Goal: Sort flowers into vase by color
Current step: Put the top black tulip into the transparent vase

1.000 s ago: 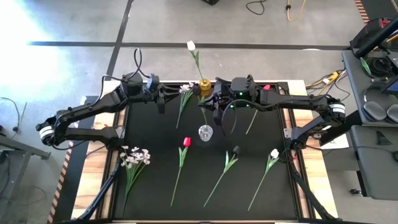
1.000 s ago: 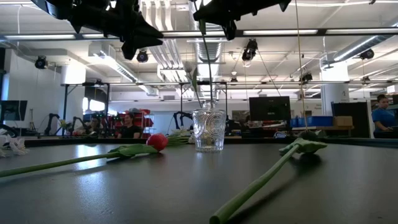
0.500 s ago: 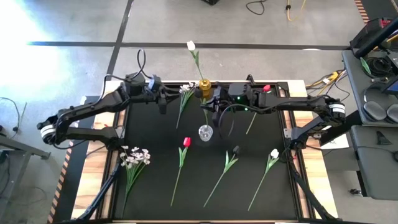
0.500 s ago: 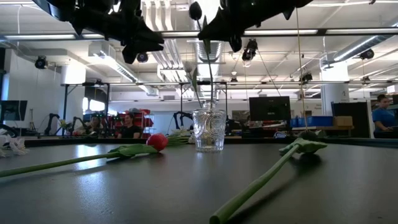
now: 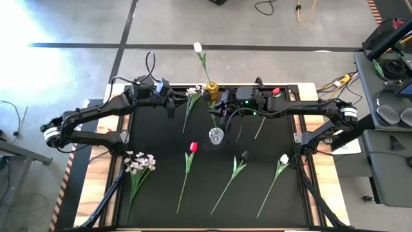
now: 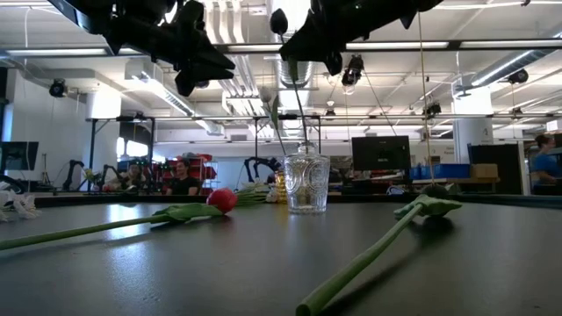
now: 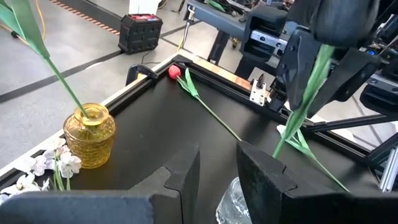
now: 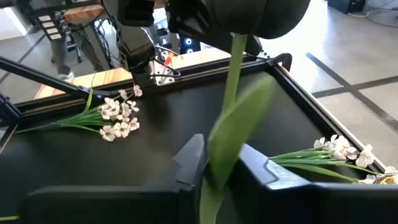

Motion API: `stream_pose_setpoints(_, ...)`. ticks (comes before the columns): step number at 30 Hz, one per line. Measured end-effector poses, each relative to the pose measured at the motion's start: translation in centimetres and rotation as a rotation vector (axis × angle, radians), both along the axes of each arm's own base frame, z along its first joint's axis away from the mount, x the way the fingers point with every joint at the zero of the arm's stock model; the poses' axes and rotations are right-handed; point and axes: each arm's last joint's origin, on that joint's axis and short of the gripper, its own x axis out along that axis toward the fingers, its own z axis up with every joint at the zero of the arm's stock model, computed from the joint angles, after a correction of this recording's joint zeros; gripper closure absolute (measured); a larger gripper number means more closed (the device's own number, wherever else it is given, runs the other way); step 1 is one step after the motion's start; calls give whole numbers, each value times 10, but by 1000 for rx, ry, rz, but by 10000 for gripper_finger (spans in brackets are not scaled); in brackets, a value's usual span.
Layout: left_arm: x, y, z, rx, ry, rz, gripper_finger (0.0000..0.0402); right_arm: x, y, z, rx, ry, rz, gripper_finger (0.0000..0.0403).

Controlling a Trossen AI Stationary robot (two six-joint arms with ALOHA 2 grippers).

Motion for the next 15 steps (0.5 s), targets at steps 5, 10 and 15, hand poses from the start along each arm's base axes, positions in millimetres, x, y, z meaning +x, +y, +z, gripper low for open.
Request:
stream_pose_setpoints(5, 0, 0, 0, 0, 0, -1, 311, 0, 0, 3, 16, -8, -6, 286)
stream_pose_setpoints(10, 0, 0, 0, 1, -1, -1, 311, 1, 0, 6, 24, -18, -9, 257)
stream_pose_setpoints(15, 0, 0, 0, -4, -1, 2, 311, 2, 0, 10, 22, -29, -8, 251)
